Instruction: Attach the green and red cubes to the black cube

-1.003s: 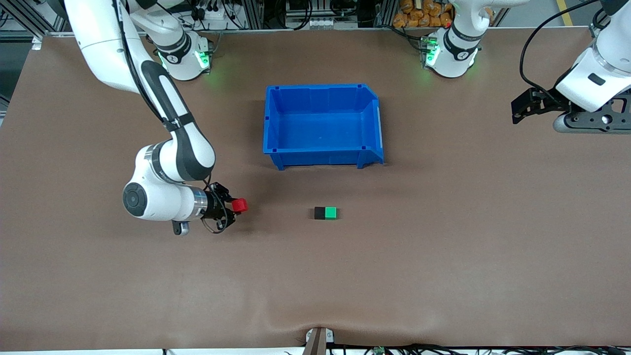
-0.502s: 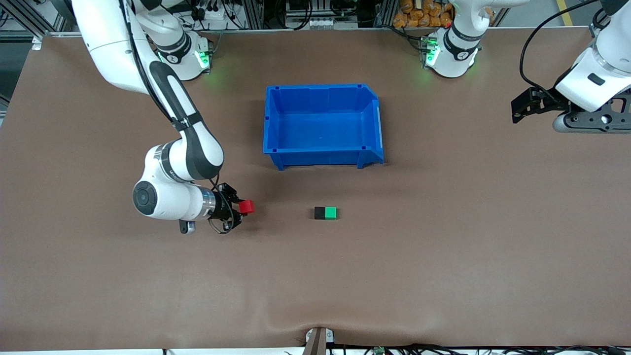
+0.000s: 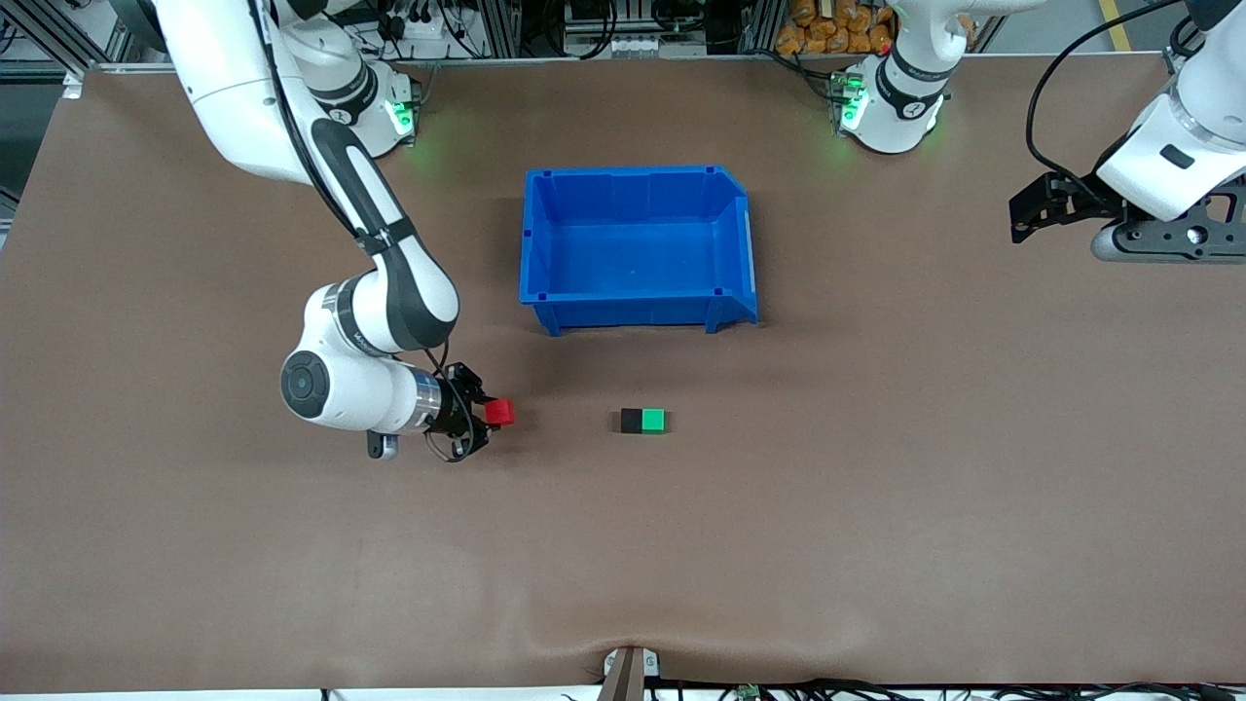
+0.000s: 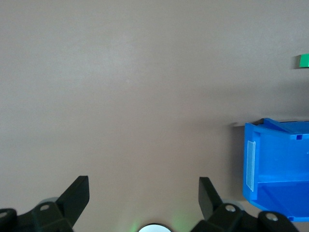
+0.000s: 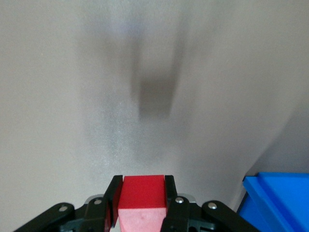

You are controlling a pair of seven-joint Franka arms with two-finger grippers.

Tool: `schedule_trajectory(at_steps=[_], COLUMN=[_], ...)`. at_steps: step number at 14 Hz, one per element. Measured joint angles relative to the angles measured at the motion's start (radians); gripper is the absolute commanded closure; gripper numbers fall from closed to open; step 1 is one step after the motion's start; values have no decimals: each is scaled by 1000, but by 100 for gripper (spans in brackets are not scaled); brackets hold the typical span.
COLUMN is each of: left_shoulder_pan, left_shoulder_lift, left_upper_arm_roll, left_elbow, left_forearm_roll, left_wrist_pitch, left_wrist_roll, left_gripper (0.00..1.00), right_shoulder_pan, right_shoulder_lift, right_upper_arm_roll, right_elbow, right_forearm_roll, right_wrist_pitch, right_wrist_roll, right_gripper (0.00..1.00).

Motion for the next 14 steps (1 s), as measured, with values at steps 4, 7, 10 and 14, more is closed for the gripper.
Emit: schedule_trajectory(at_steps=[4, 7, 10, 14], left_shoulder_pan=[0, 0, 0, 0], left_shoulder_lift=[0, 0, 0, 0], left_upper_arm_roll=[0, 0, 0, 0], left_elbow=[0, 0, -2, -3], left_forearm_roll=[0, 0, 0, 0], left_wrist_pitch=[-1, -1, -3, -3], left_wrist_roll=[0, 0, 0, 0], left_gripper=[0, 0, 0, 0], right_shoulder_pan=[11, 26, 45, 74], right_shoulder_lift=[11, 18, 33, 62], right_upper_arm_roll=[0, 0, 0, 0], right_elbow=[2, 2, 16, 41], right_forearm_roll=[0, 0, 0, 0], right_wrist_pitch=[24, 54, 75, 106], right_wrist_roll=[34, 65, 101, 147], right_gripper=[100, 100, 100, 100])
